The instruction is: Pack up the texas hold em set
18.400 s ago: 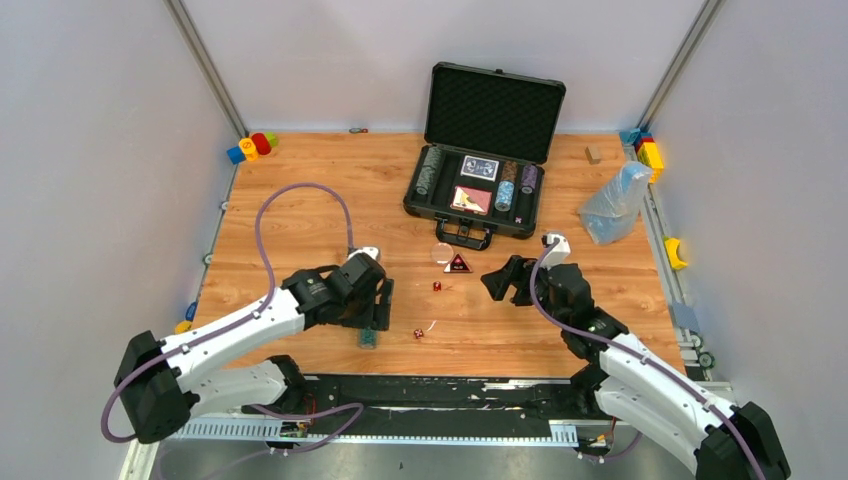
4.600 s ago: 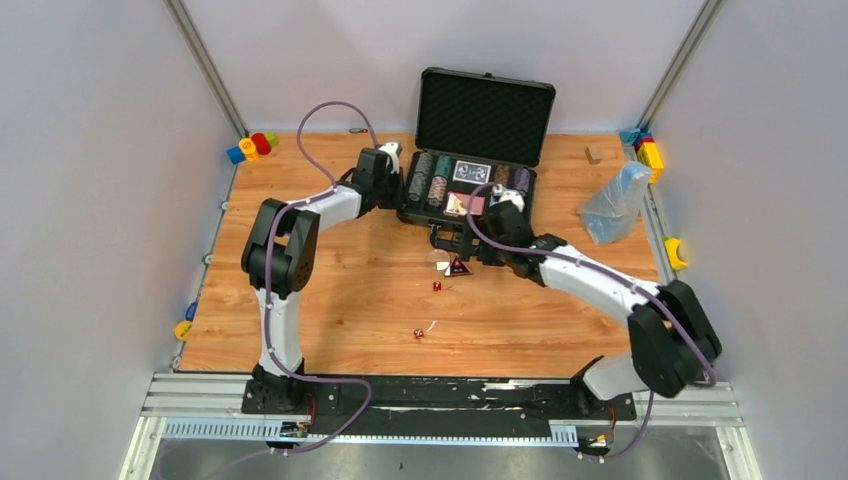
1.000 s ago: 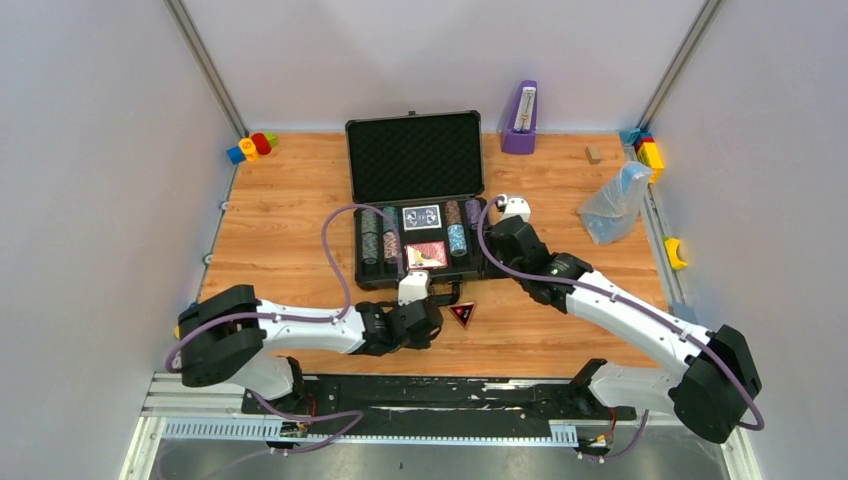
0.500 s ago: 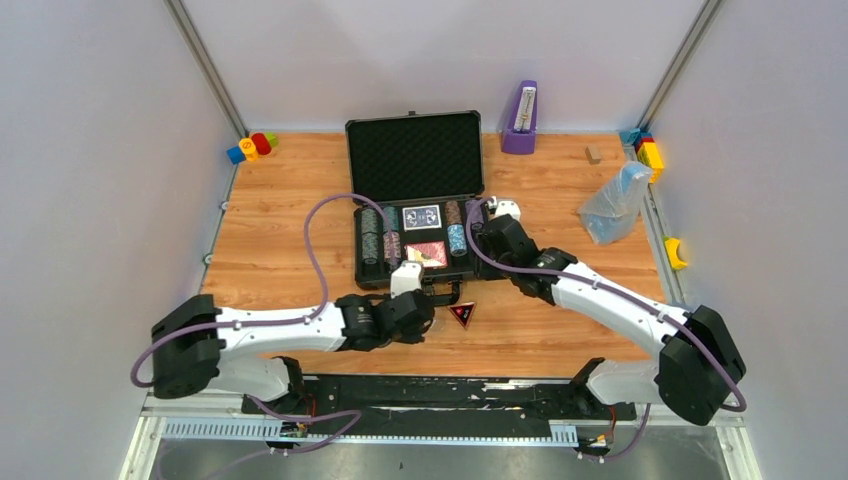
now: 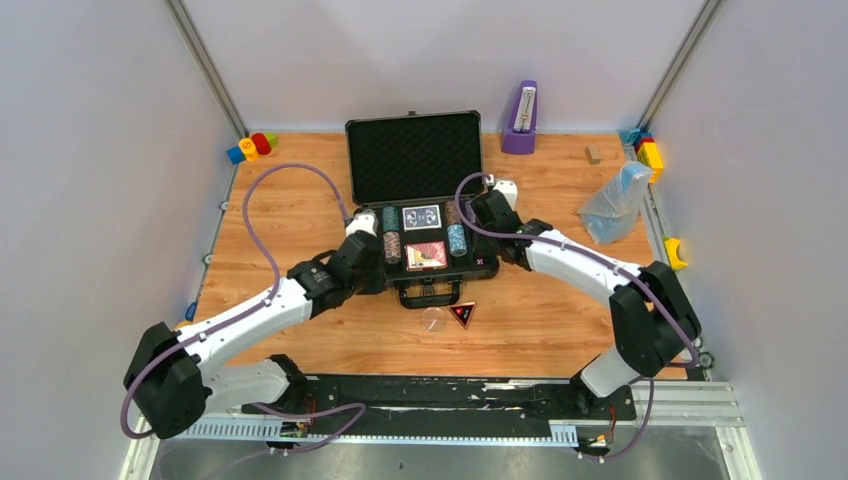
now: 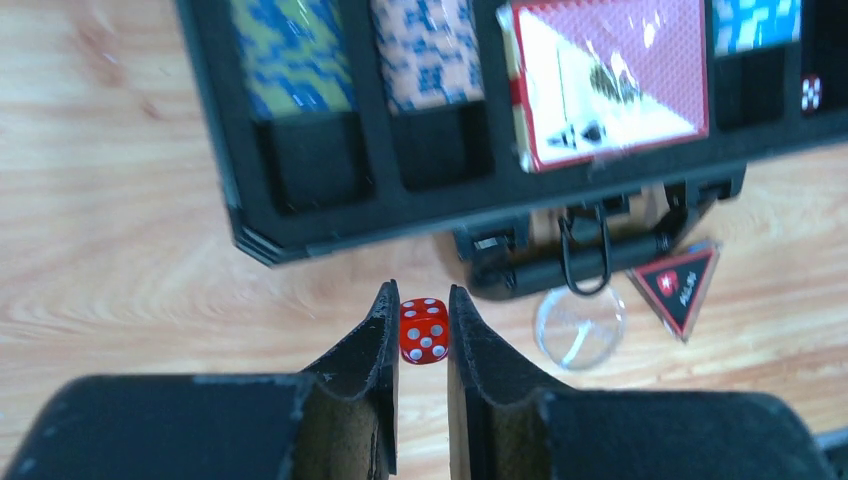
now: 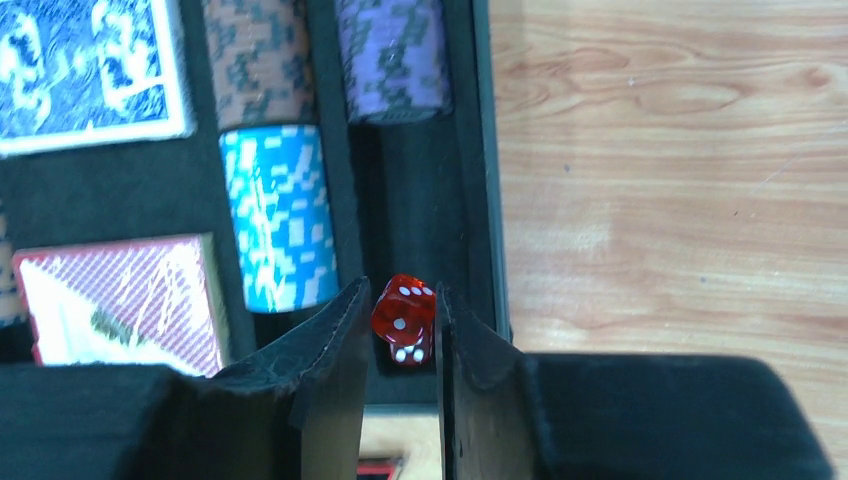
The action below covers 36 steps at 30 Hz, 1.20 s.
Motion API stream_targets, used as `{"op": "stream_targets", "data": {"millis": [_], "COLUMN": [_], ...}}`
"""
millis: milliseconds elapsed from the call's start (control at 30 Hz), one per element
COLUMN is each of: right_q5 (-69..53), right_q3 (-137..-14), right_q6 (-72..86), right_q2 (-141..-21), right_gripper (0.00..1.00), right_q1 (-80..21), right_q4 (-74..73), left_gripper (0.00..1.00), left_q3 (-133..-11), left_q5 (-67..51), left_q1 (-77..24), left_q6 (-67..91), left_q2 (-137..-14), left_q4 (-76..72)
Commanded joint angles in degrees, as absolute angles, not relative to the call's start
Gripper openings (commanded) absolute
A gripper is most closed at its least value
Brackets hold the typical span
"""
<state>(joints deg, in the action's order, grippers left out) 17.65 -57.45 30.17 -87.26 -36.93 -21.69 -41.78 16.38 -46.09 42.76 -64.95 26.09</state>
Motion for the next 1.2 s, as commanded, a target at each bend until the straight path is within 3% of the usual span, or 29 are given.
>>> {"op": "stream_targets", "data": {"millis": [0, 33, 100, 133, 400, 533, 567, 667, 867, 1000, 1167], "right_q5": [21.1, 19.8, 16.7, 15.6, 8.9, 6.1, 5.9, 5.3, 6.3, 9.0, 12.4], "right_q3": [-62.7, -63.2, -64.4, -64.8, -58.5, -51.1, -49.7, -46.2, -43.0, -43.3, -43.9], "right_q6": [30.2, 29.8, 29.1, 29.0, 28.7, 28.5, 28.5, 30.5, 32.7, 32.5, 32.3], "right_q2": [-90.4, -91.0, -91.9, -91.9, -82.6, -76.8, -75.8, -73.5, -73.9, -76.8, -78.9], "right_gripper": [0.18, 0.24, 0.53, 0.6, 0.7, 0.87, 0.89, 0.9, 0.9, 0.91, 0.89], "right_q1": [-34.7, -34.3, -33.8, -33.8, -35.3, -39.6, -41.1, -45.1, -53.0, -54.3, -54.3], "right_q4": [-20.1, -20.1, -20.3, -20.6, -22.8, -23.2, -23.5, -24.3, -22.6, -22.5, -23.4], "left_gripper": [0.03, 0.03, 0.02, 0.02, 0.04, 0.09, 0.15, 0.39, 0.63, 0.73, 0.75], "left_q3": [-45.9, -46.6, -47.9, -48.4, -52.2, -52.6, -52.8, -53.3, -53.8, -52.7, -50.1], "left_q5": [14.9, 14.5, 13.9, 13.7, 10.4, 10.2, 10.0, 9.7, 10.3, 10.9, 11.7], "left_q1": [-41.6, -40.8, -40.0, -39.8, -38.9, -38.8, -38.8, -38.8, -38.8, -38.8, -38.8], "left_q6": [35.5, 35.1, 33.9, 33.2, 31.5, 31.0, 30.7, 29.9, 29.4, 29.2, 28.1], "left_q2": [-66.1, -66.7, -68.8, -70.5, -78.9, -81.2, -81.6, -83.2, -82.9, -79.3, -70.9], "left_q4": [25.1, 24.4, 23.6, 23.5, 21.3, 19.4, 18.8, 17.6, 18.5, 20.6, 24.2]}}
